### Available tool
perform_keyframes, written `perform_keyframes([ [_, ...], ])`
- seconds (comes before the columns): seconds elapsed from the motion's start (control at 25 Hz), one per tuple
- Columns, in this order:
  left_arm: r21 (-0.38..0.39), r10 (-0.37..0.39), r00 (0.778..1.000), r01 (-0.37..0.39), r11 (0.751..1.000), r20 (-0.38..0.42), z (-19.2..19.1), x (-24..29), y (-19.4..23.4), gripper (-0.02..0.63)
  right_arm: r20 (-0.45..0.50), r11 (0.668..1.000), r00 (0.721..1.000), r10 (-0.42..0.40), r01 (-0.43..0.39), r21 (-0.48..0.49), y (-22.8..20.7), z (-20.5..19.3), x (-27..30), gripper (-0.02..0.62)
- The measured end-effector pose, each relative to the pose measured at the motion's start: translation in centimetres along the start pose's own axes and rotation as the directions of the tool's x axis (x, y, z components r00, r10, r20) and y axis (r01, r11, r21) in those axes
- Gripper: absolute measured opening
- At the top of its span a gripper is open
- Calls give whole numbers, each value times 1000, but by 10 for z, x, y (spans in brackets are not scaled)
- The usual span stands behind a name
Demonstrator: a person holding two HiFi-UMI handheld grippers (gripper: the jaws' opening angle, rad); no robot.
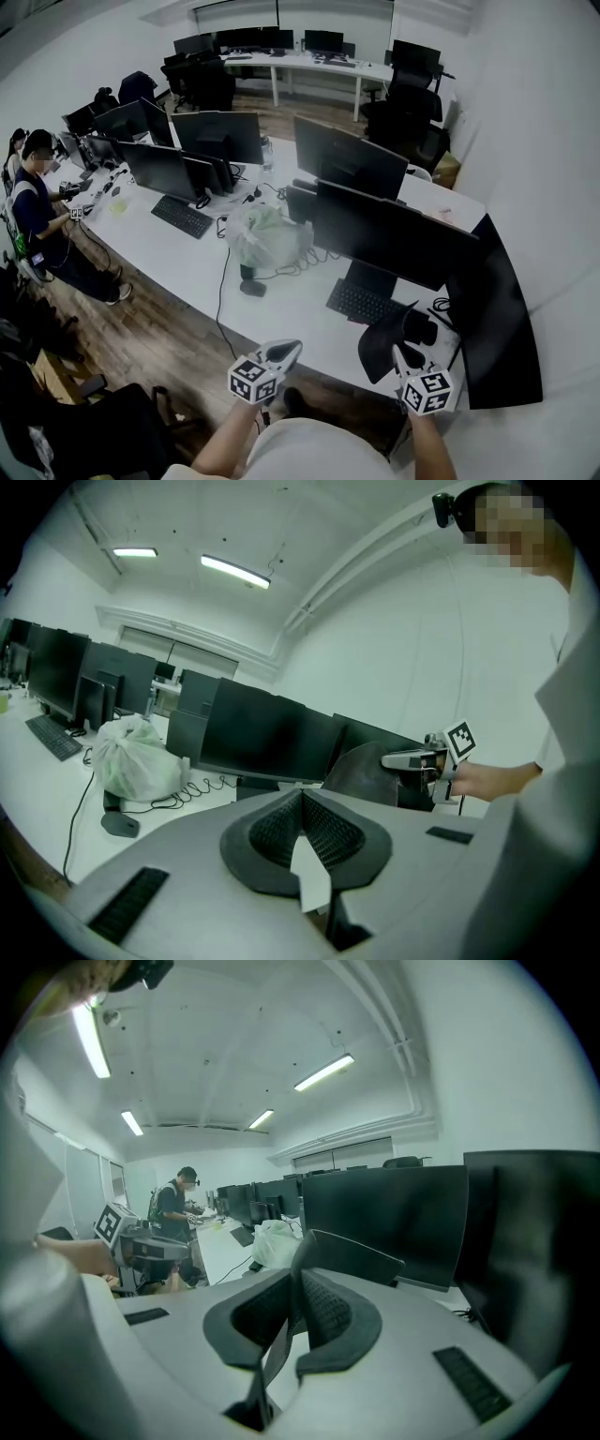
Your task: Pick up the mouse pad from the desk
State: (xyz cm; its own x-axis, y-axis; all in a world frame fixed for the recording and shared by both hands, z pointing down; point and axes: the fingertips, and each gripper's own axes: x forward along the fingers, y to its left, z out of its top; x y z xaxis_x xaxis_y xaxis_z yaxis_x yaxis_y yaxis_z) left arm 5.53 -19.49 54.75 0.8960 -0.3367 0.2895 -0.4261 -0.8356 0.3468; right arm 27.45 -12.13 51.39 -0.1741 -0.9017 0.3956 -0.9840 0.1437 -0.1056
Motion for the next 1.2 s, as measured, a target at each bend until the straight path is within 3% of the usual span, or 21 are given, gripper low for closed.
perform_keyframes([
  [0.16,17,3,1000,-3,1000,13,3,-1,-28,15,1,996,1000,-17,17,-83,-12,0,-27,41],
  [0.6,82,33,999,-36,996,40,12,-10,-68,15,23,998,1000,-15,17,-61,-29,-11,-73,41],
  [1.2,158,20,995,-34,987,93,52,-60,-44,15,122,996,992,-44,52,-66,14,25,-90,43],
])
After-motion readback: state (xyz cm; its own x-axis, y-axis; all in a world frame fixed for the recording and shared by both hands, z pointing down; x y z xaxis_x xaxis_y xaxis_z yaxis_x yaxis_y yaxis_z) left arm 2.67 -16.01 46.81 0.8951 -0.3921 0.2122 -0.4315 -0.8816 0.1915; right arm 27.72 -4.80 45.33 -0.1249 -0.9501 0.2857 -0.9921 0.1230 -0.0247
